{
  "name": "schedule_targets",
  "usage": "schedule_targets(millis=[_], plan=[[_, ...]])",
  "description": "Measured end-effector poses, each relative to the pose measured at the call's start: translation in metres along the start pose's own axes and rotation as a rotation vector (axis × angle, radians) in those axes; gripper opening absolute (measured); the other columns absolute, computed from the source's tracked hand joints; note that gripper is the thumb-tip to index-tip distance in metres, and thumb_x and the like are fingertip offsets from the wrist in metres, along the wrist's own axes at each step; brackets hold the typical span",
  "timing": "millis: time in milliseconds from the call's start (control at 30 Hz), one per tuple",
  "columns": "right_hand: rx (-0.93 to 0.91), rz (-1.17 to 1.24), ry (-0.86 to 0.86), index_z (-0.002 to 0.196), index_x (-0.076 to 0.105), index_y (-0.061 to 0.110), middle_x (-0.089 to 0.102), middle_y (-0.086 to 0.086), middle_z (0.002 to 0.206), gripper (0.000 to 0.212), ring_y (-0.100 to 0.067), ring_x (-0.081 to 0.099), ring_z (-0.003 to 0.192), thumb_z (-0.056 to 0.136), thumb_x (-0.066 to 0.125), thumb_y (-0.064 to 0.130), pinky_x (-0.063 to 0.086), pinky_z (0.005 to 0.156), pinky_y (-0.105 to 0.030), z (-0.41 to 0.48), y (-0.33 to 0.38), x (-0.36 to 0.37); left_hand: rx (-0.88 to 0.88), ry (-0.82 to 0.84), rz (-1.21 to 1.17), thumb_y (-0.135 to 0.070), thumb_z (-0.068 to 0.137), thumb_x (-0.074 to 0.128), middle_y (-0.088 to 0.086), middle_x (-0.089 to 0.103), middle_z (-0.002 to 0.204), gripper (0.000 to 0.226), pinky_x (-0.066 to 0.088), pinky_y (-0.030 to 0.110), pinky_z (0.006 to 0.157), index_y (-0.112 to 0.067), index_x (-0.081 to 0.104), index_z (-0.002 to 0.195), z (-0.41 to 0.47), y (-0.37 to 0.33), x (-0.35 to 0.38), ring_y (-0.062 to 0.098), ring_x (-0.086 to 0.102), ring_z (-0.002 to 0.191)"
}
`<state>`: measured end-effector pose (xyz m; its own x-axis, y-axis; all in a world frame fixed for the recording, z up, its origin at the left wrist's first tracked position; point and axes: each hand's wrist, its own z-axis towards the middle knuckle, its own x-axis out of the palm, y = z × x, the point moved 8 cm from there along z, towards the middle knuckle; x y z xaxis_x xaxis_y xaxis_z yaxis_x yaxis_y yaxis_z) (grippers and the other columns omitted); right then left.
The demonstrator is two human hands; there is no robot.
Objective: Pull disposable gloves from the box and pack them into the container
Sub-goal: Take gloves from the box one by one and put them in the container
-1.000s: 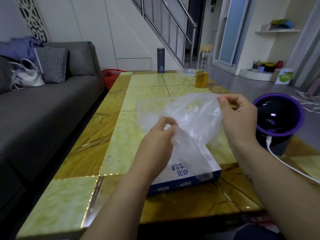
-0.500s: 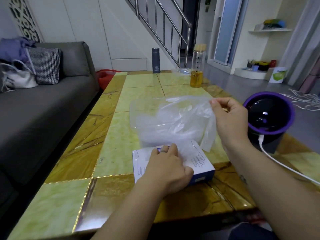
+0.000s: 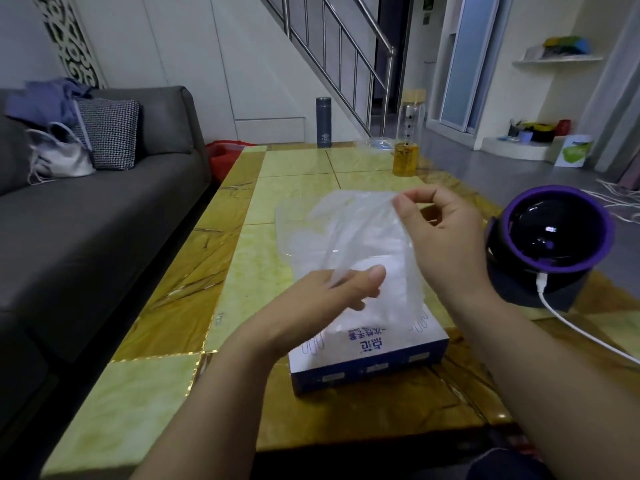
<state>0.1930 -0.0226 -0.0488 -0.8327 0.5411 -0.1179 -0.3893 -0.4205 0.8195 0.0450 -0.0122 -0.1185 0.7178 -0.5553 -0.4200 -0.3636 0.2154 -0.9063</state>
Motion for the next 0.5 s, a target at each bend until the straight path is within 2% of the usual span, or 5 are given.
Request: schedule_targets(millis=[133,267,367,433,500], plan=[[-0.092,-0.092,0.116,0.081,0.063,0.030,0.056,0.017,0.079,0.011,0.002,0.045,0.066,0.089,0.064,0.023,0.036,0.063,-0.008,-0.006,0.009,0.015,0.100,-0.056,-0.523,-0.074,0.059,0.068,-0.009,0.057,0.130,0.076,0.045,0.037,0.101,-0.035,0.051,0.121,0.004,-0.008,-0.003,0.009,0.059,0.116],[-0.202,-0.321,0.358,0.089,0.068,0.028,0.055,0.015,0.100,0.005,0.002,0.044,0.098,0.088,0.064,0.026,0.030,0.081,-0.003,-0.017,0.011,0.044,0.229,-0.141,-0.888,-0.044,0.077,0.060,0.005,0.062,0.128,0.040,0.049,0.040,0.098,-0.026,0.063,0.113,0.004,-0.022,-0.011,0.023,0.060,0.116],[-0.251,-0.368,0.454,0.113,0.067,0.030,0.049,0.014,0.117,0.024,-0.003,0.039,0.114,0.090,0.062,0.028,0.026,0.091,-0.004,-0.025,0.012,0.055,0.189,-0.269,-1.094,-0.031,0.093,0.047,0.008,0.059,0.130,0.031,0.054,0.034,0.091,-0.023,0.056,0.122,0.008,-0.010,-0.020,0.023,0.063,0.111],[-0.114,-0.243,0.359,0.129,0.054,0.034,0.044,0.013,0.129,0.040,-0.005,0.040,0.120,0.090,0.061,0.034,0.032,0.097,-0.014,-0.018,0.007,0.044,0.188,-0.364,-1.210,-0.028,0.099,0.041,0.009,0.056,0.130,0.027,0.055,0.036,0.088,-0.024,0.056,0.121,0.009,-0.002,-0.031,0.023,0.066,0.105],[0.126,-0.078,0.273,0.135,0.044,0.038,0.045,0.012,0.130,0.048,-0.006,0.050,0.112,0.089,0.059,0.039,0.043,0.090,-0.022,-0.011,-0.007,0.032,0.204,-0.458,-1.312,-0.028,0.100,0.042,0.010,0.057,0.127,0.026,0.056,0.036,0.084,-0.023,0.057,0.120,0.008,0.005,-0.043,0.023,0.067,0.102]])
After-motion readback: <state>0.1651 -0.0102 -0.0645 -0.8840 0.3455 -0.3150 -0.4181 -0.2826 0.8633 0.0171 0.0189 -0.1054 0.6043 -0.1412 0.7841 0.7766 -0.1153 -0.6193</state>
